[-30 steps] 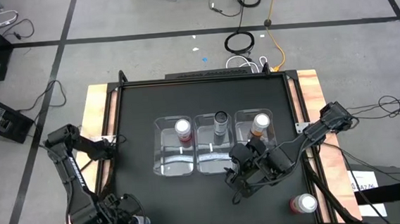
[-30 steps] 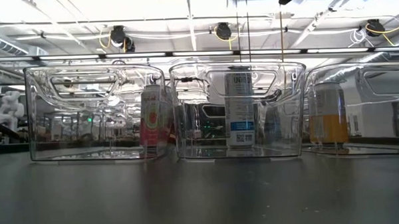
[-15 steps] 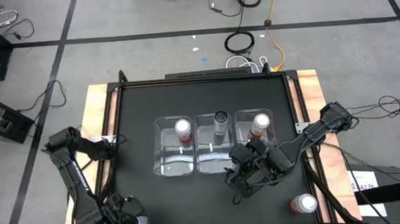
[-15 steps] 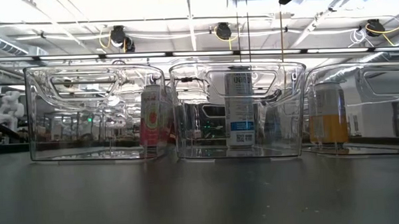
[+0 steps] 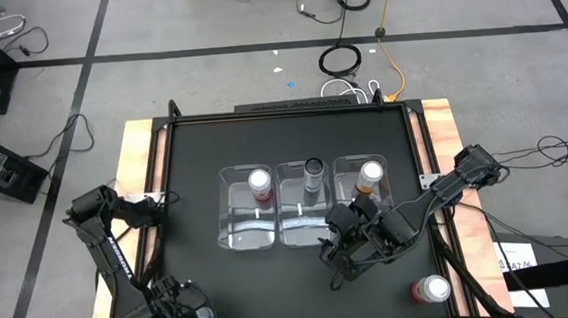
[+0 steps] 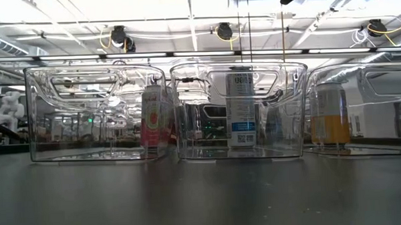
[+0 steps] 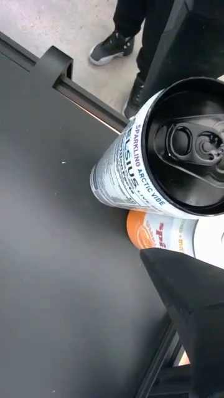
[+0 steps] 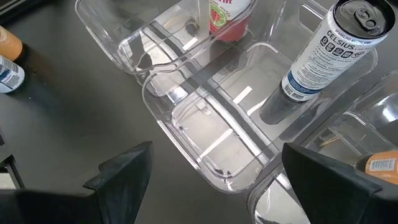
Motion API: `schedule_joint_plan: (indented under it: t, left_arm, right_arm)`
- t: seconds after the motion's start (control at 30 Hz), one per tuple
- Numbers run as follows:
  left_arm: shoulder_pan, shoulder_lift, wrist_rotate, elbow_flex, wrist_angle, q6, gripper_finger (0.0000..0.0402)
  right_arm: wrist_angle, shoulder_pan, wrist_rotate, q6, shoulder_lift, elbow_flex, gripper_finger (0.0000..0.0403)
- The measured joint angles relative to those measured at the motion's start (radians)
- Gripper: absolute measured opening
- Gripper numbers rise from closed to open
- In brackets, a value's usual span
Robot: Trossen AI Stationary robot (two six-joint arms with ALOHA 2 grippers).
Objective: Sort soda cans
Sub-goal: Put the white-blue soda can into the center transparent bin
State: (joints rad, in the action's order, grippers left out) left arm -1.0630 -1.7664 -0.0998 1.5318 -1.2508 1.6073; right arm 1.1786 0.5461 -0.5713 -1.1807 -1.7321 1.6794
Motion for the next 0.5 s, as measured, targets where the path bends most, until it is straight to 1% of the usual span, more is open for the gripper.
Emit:
schedule_joint_plan:
  t: [0.13,0.4,0.5]
  left_arm:
    - [0.0,0.0,0.003,0.0,-0.015,0.0,0.0368]
    - [0.0,0.0,0.011,0.0,-0.02,-0.018,0.0289]
    - [0.0,0.0,0.011,0.0,-0.02,-0.018,0.0277]
  right_arm:
    - [0.0,0.0,0.0,0.0,0.0,0.0,0.0348]
    - [0.0,0.0,0.0,0.0,0.0,0.0,0.0348]
    - [0.0,0.0,0.0,0.0,0.0,0.0,0.0348]
